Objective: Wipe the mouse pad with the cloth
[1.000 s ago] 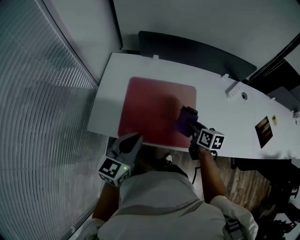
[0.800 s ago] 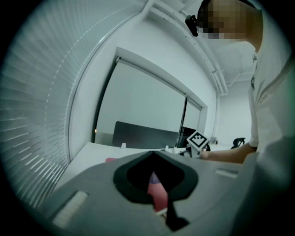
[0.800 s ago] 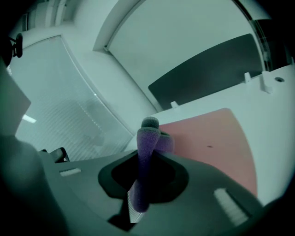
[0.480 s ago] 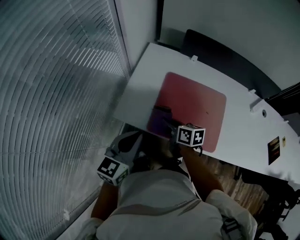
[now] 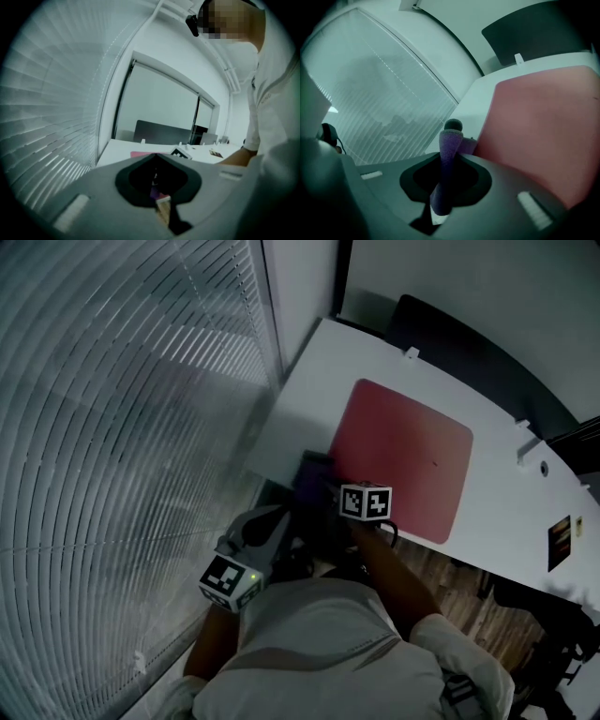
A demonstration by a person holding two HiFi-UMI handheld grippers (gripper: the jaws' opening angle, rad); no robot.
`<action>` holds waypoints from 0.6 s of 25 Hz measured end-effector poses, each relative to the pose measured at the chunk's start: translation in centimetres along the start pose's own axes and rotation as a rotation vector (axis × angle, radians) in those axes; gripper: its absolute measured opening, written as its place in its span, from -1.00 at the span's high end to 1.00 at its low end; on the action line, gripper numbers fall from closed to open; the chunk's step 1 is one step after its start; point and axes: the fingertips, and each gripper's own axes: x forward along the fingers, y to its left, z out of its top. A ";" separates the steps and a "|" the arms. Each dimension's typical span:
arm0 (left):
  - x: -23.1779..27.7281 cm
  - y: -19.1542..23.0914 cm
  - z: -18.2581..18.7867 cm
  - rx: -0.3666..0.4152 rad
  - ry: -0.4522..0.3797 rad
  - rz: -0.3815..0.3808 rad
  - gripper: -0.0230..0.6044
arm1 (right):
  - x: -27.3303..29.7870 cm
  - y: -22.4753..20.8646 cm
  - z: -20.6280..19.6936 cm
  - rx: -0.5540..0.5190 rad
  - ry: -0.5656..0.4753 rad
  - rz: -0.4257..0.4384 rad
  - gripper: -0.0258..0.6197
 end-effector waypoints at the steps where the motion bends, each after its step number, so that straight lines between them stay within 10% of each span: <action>1: 0.4 -0.4 0.5 0.009 0.001 -0.013 0.93 | -0.7 -0.7 -0.1 0.002 0.000 -0.021 0.78; 15: 12.9 -10.6 0.3 0.074 0.050 -0.266 0.93 | -14.6 -16.4 -4.2 0.165 -0.074 -0.232 0.78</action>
